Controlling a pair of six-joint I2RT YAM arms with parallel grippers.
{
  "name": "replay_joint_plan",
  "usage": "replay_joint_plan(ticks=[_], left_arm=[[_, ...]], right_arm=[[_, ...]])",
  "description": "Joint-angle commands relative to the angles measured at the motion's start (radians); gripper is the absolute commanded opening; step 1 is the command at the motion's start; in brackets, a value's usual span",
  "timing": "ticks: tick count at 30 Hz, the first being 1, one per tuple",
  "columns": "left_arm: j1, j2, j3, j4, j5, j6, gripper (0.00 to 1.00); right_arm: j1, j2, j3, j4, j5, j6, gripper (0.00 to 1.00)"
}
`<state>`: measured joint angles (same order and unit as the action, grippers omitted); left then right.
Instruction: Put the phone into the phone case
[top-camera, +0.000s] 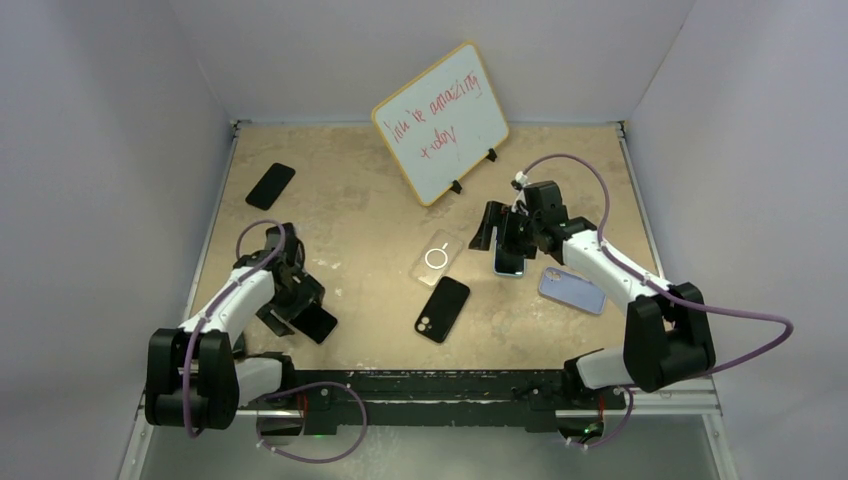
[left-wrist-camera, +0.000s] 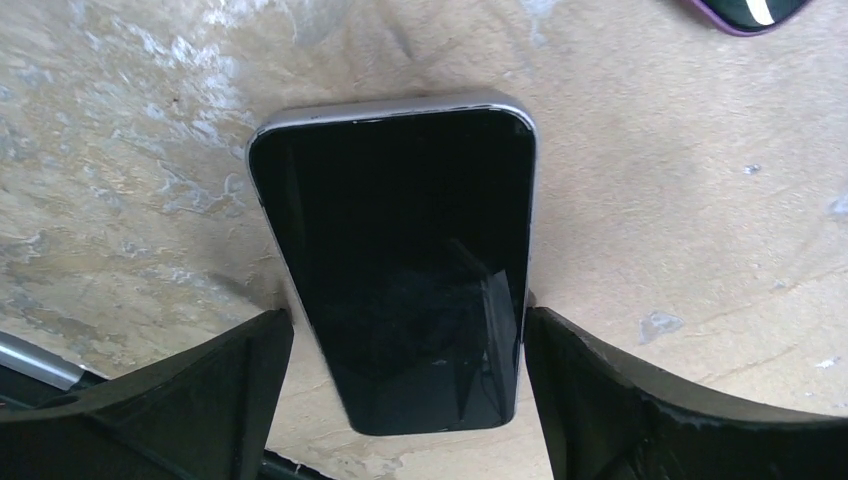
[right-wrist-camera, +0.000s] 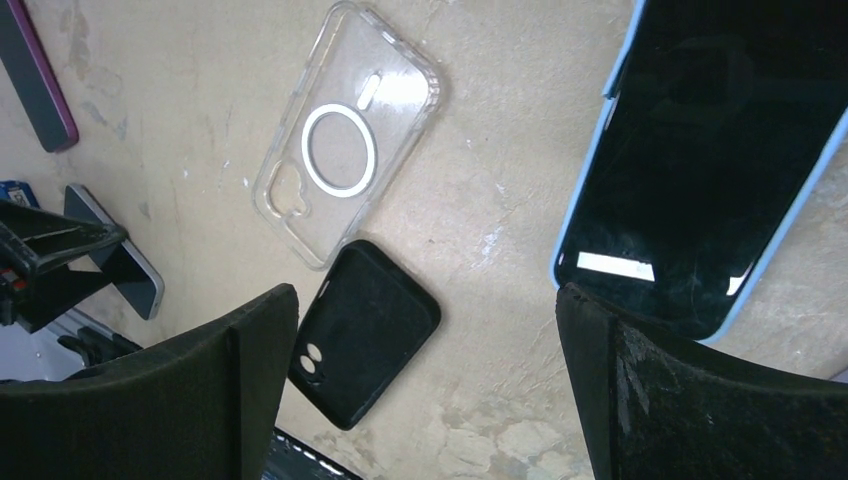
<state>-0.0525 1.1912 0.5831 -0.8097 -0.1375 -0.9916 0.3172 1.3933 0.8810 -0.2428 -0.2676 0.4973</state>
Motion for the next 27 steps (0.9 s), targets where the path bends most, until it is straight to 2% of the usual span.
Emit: replay_joint_plan(ticks=[1, 11, 14, 21, 27], left_arm=[[0.007, 0.007, -0.046, 0.035, 0.007, -0.044, 0.87], [0.006, -0.017, -0.057, 0.076, 0.081, 0.013, 0.66], [0.006, -0.046, -0.062, 0.092, 0.123, 0.049, 0.60], [-0.014, -0.074, -0.120, 0.222, 0.271, 0.070, 0.52], [-0.069, -0.075, -0.108, 0.269, 0.320, 0.050, 0.48]], right_arm=[[0.048, -0.028, 0.043, 0.017, -0.019, 0.006, 0.99], [0.271, -0.025, 0.021, 0.128, 0.000, 0.114, 0.99], [0.342, -0.018, 0.004, 0.209, -0.018, 0.163, 0.98], [0.468, 0.015, -0.017, 0.290, -0.003, 0.209, 0.93], [0.544, 0.032, -0.068, 0.399, -0.004, 0.265, 0.86]])
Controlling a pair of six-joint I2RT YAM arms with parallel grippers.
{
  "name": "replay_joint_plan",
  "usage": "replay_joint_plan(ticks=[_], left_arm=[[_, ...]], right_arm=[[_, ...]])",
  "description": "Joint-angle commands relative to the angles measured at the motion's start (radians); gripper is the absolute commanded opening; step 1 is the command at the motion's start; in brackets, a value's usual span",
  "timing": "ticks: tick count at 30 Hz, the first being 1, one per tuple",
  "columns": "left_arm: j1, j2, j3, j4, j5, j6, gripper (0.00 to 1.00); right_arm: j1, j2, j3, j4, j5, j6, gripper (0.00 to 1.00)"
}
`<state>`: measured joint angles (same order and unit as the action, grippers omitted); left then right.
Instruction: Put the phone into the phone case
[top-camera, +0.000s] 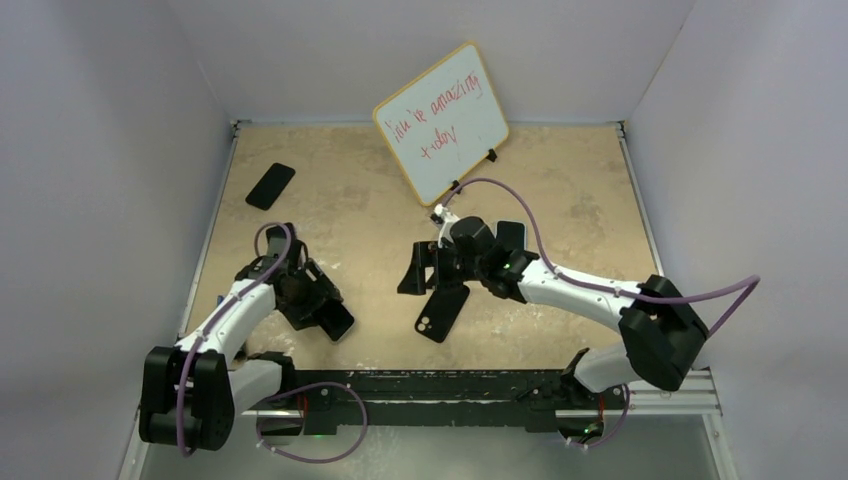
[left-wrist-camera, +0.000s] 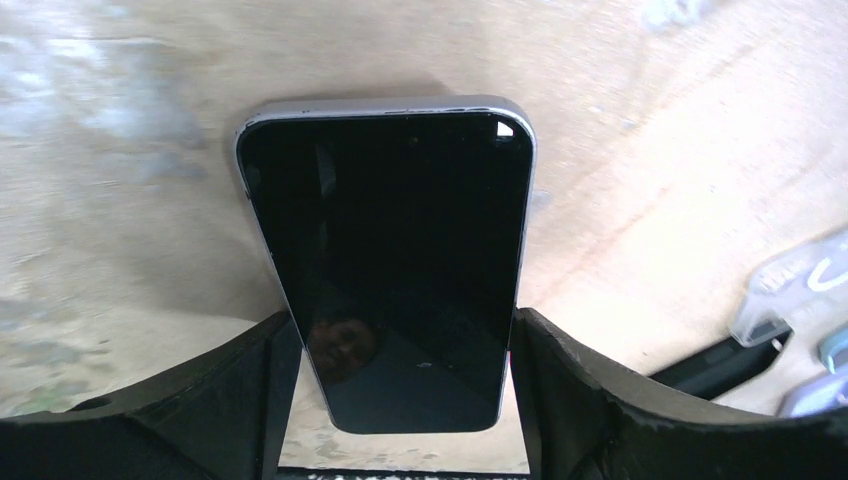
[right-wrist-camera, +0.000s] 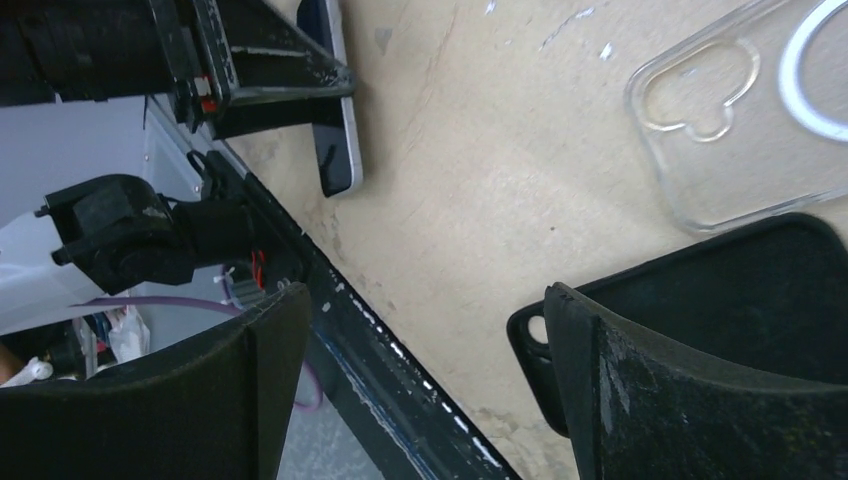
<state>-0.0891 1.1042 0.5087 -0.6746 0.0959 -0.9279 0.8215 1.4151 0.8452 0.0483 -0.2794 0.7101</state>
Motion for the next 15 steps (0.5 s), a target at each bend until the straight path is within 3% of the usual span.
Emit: replay_joint_plan(ticks=[1, 15], left_arm=[[-0.037, 0.006, -0.035, 0.149, 0.099, -0.017, 0.48], [-0.076, 0.005, -0.056, 0.261, 0.222, -0.036, 0.42]], right_arm=[[0.048, 0.013, -0.040, 0.128, 0.012, 0.059, 0.85], [0.116, 0.195, 0.048, 0.245, -0.027, 0.058, 0.69]])
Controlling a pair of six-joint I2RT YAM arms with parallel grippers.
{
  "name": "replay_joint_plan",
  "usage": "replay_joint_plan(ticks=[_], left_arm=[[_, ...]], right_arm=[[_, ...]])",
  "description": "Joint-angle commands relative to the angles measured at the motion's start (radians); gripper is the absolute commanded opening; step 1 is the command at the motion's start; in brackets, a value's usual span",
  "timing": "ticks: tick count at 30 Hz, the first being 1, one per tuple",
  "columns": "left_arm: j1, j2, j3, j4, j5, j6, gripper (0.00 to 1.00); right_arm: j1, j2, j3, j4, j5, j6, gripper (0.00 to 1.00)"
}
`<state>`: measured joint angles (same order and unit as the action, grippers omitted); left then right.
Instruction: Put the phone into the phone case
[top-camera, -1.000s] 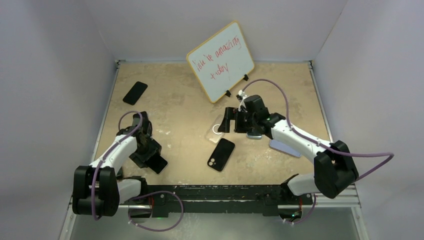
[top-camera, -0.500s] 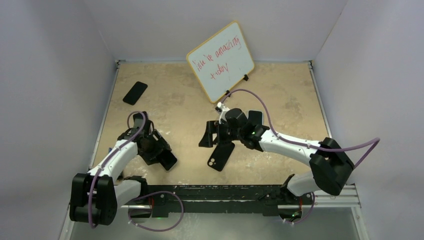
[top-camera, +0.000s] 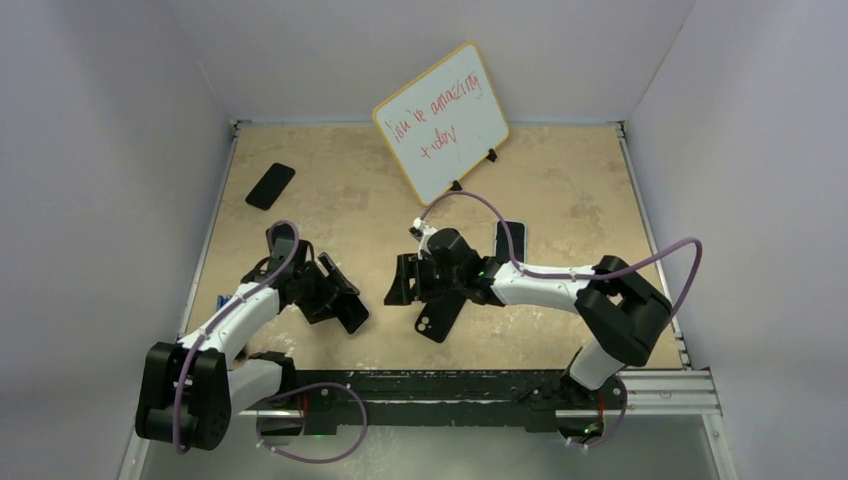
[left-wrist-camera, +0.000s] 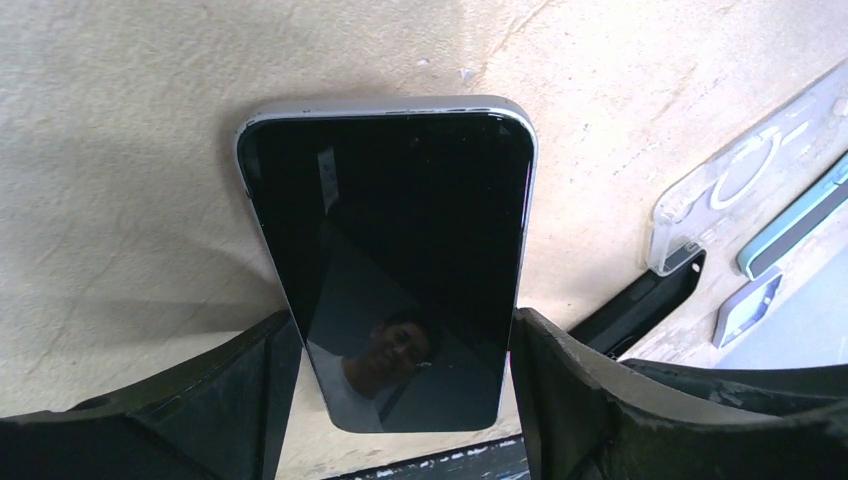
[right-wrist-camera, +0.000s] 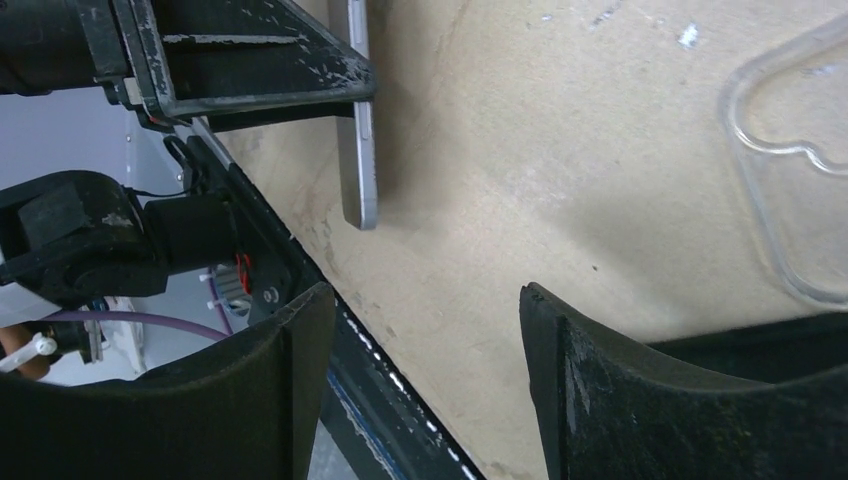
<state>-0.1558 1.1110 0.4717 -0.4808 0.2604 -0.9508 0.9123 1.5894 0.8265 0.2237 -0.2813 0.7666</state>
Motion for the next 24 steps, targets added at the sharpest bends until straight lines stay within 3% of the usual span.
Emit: replay_joint_plan(ticks=[1, 7, 19, 22, 24], left_arm=[[-0.010, -0.002, -0.020, 0.078, 0.071, -0.014, 0.42], [-0.019, -0.001, -0.027, 0.117, 0.117, -0.021, 0.42], [-0.040, -0.055, -0.053, 0.152, 0.155, -0.044, 0.39], [-0.042, -0.070, -0.064, 0.170, 0.171, -0.052, 0.39], [-0.042, -0.078, -0.062, 0.178, 0.178, -0.048, 0.39]], right_arm=[[0.031, 0.032, 0.077, 0.073, -0.029, 0.001, 0.69], [0.061, 0.113, 0.136, 0.094, -0.062, 0.016, 0.67], [0.115, 0.237, 0.228, -0.003, 0.039, 0.019, 0.60], [0.115, 0.251, 0.235, 0.002, 0.020, 0.029, 0.50], [0.116, 0.253, 0.234, 0.006, 0.010, 0.032, 0.36]])
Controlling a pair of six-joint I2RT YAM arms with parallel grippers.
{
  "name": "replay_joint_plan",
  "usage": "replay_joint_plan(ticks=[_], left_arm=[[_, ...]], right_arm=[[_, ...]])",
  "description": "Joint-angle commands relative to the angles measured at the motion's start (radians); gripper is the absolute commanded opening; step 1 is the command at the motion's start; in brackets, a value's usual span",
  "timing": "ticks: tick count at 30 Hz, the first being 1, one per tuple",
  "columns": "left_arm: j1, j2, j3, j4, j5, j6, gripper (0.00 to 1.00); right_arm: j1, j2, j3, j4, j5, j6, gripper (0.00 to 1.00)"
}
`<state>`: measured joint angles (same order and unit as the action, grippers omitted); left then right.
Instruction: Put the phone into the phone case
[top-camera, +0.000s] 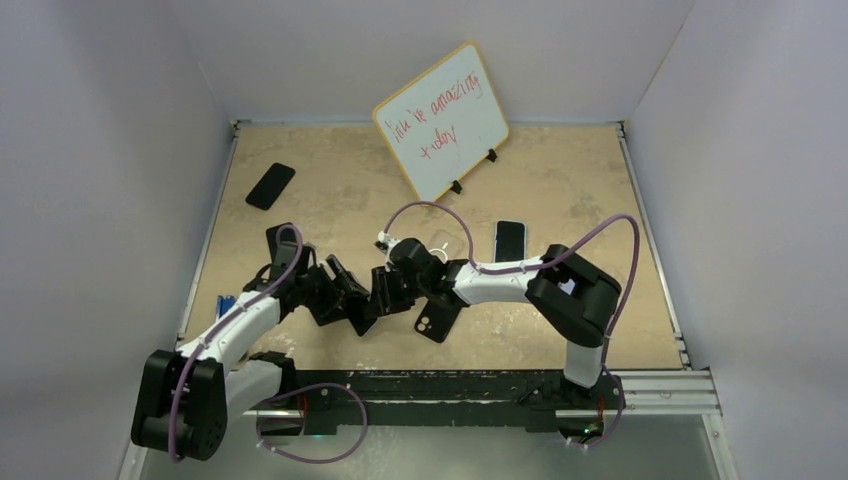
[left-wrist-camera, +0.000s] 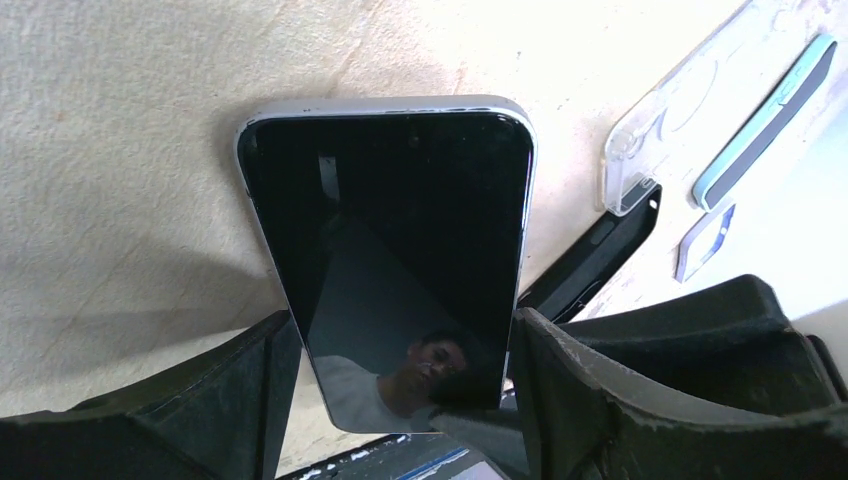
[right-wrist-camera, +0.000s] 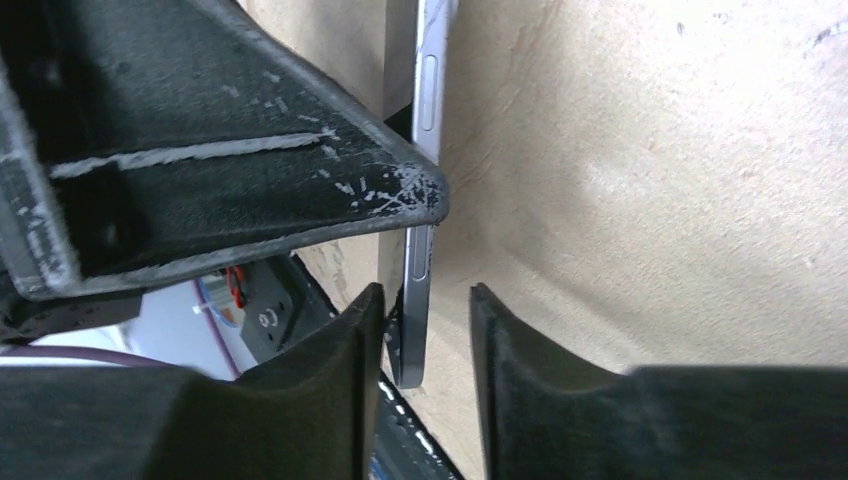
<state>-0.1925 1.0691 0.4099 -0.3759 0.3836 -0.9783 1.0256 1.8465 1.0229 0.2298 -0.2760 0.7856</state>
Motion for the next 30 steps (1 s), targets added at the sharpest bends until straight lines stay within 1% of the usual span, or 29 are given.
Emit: replay_joint_plan(ticks=[1, 3, 5, 7, 9, 11, 13, 17, 21, 22, 24, 26, 27, 30], left_arm=[[-0.006, -0.041, 0.002, 0.078, 0.060, -0.014, 0.41], [-0.005, -0.050, 0.010, 0.076, 0.072, 0.004, 0.53], [-0.005, -0.065, 0.020, 0.075, 0.079, 0.016, 0.64], [-0.005, -0.083, 0.035, 0.067, 0.083, 0.032, 0.73], [-0.005, -0.104, 0.062, 0.033, 0.060, 0.058, 0.82], [-0.005, -0.120, 0.090, 0.008, 0.038, 0.097, 0.86], [-0.005, -0.124, 0.113, -0.008, 0.034, 0.135, 0.86], [-0.005, -0.100, 0.141, 0.016, 0.084, 0.161, 0.85], [-0.005, -0.087, 0.133, 0.043, 0.089, 0.145, 0.84], [-0.006, -0.087, 0.125, 0.067, 0.091, 0.133, 0.82], [-0.005, -0.072, 0.112, 0.116, 0.094, 0.114, 0.74], [-0.012, -0.041, 0.116, 0.149, 0.075, 0.119, 0.69], [-0.019, -0.024, 0.125, 0.156, 0.048, 0.123, 0.68], [-0.057, 0.040, 0.144, 0.205, -0.021, 0.115, 0.65]], right_arm=[[0.003, -0.005, 0.034, 0.001, 0.003, 0.012, 0.29], [0.003, -0.009, 0.023, 0.013, -0.009, 0.007, 0.15], [0.004, -0.015, -0.007, 0.083, -0.062, 0.014, 0.01], [0.003, -0.022, -0.026, 0.116, -0.077, 0.025, 0.00], [0.003, -0.037, -0.041, 0.096, -0.084, 0.038, 0.00], [-0.003, -0.068, -0.073, 0.090, -0.051, 0.047, 0.00], [-0.017, -0.110, -0.109, 0.081, -0.021, 0.046, 0.00], [-0.075, -0.213, -0.170, 0.054, -0.017, 0.050, 0.00], [-0.114, -0.338, -0.184, -0.052, 0.001, 0.024, 0.00], [-0.118, -0.371, -0.184, -0.090, 0.023, 0.019, 0.00], [-0.124, -0.436, -0.191, -0.164, 0.090, 0.028, 0.00], [-0.127, -0.511, -0.210, -0.254, 0.230, 0.063, 0.00], [-0.127, -0.548, -0.229, -0.287, 0.275, 0.099, 0.00], [-0.127, -0.666, -0.299, -0.307, 0.366, 0.137, 0.00]])
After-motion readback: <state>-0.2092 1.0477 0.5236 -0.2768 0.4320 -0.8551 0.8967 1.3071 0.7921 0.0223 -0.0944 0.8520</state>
